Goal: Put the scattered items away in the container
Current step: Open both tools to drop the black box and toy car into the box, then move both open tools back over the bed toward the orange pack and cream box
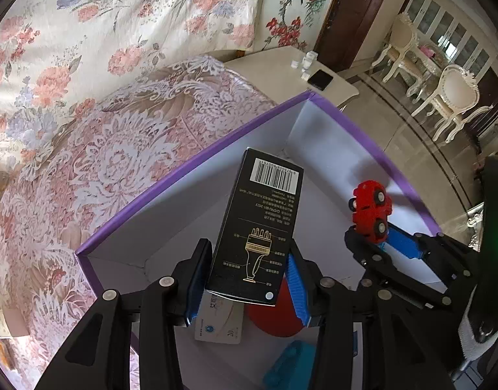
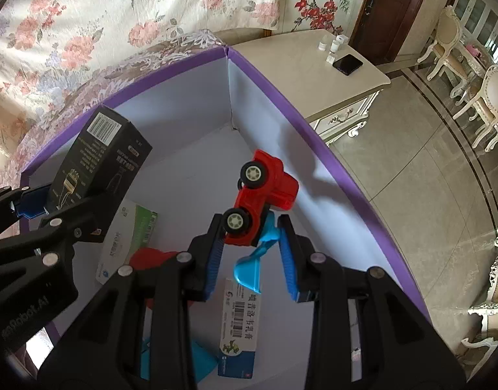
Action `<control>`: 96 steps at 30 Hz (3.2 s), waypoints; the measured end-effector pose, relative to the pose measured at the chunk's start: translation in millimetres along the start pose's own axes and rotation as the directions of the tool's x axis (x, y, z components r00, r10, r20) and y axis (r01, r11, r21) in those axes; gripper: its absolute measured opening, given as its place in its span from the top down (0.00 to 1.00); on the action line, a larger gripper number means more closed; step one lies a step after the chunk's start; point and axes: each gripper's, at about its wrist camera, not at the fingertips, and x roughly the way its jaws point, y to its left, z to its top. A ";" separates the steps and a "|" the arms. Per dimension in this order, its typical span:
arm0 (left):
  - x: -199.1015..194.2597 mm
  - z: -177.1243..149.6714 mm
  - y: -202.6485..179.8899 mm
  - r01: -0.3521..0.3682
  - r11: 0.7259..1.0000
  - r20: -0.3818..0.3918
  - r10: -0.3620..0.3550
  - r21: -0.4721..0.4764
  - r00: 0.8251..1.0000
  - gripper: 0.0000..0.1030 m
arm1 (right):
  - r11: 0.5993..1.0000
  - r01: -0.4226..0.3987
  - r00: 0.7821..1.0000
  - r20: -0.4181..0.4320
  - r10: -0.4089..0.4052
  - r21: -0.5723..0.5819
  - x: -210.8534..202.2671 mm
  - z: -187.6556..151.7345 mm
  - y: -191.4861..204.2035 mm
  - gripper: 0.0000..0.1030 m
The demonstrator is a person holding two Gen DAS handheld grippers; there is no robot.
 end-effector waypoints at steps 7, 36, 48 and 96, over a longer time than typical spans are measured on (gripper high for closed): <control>8.8 1.8 6.1 -0.021 0.999 -0.030 0.020 -0.030 0.999 0.56 | 1.000 0.002 1.000 -0.022 -0.002 -0.009 9.1 6.1 1.2 0.65; -0.3 -0.8 11.7 -0.028 0.999 -0.005 0.028 -0.045 1.000 0.55 | 0.999 0.046 0.999 -0.017 -0.047 -0.024 5.7 13.3 8.2 0.33; -27.1 -19.0 18.3 -0.022 0.999 0.078 0.025 -0.036 0.997 0.55 | 1.000 0.020 1.000 0.013 -0.020 0.003 -13.0 10.2 16.3 0.33; -185.4 -261.7 356.4 -0.163 0.842 0.163 0.282 -0.514 0.946 0.55 | 0.789 -0.284 0.951 -0.057 0.303 -0.545 -88.5 -77.5 402.5 0.33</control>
